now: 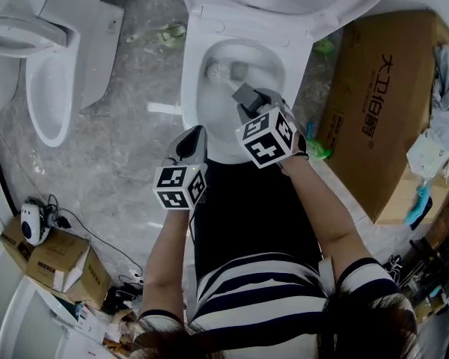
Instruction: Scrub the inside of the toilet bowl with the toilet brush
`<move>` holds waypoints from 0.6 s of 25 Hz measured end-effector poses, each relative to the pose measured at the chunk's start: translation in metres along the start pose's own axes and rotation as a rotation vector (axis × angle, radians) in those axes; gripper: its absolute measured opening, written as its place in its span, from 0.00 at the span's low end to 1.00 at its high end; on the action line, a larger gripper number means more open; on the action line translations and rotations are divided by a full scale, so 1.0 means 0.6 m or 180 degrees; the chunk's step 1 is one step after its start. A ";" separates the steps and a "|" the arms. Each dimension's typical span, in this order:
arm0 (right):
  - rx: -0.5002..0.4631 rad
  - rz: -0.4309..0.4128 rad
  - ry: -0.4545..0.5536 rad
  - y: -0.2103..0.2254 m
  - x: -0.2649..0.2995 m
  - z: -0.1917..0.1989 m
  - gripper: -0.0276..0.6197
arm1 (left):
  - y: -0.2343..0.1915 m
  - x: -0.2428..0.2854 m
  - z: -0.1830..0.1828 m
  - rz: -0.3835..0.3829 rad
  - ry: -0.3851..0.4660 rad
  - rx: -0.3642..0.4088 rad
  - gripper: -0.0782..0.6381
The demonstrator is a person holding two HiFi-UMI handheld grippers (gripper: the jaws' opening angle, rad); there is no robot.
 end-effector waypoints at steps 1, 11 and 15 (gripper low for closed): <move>-0.0024 0.0019 0.0020 0.002 0.000 -0.003 0.31 | -0.001 0.000 -0.002 -0.0006 0.0013 -0.0004 0.11; -0.0097 0.0225 0.0142 0.040 0.014 -0.026 0.31 | 0.001 0.003 -0.003 0.0020 0.0024 0.0012 0.11; -0.0118 0.0363 0.0075 0.063 0.013 -0.015 0.31 | 0.001 0.003 -0.005 0.0031 0.0013 0.0043 0.11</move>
Point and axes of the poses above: the fingertips, and each gripper's own axes: x forward along the fingers, y to its right, z out of its underside, the point moved 8 cm from there along -x, backward along the fingers, and after that the axes turned 15 degrees about z, right-handed, at the moved point
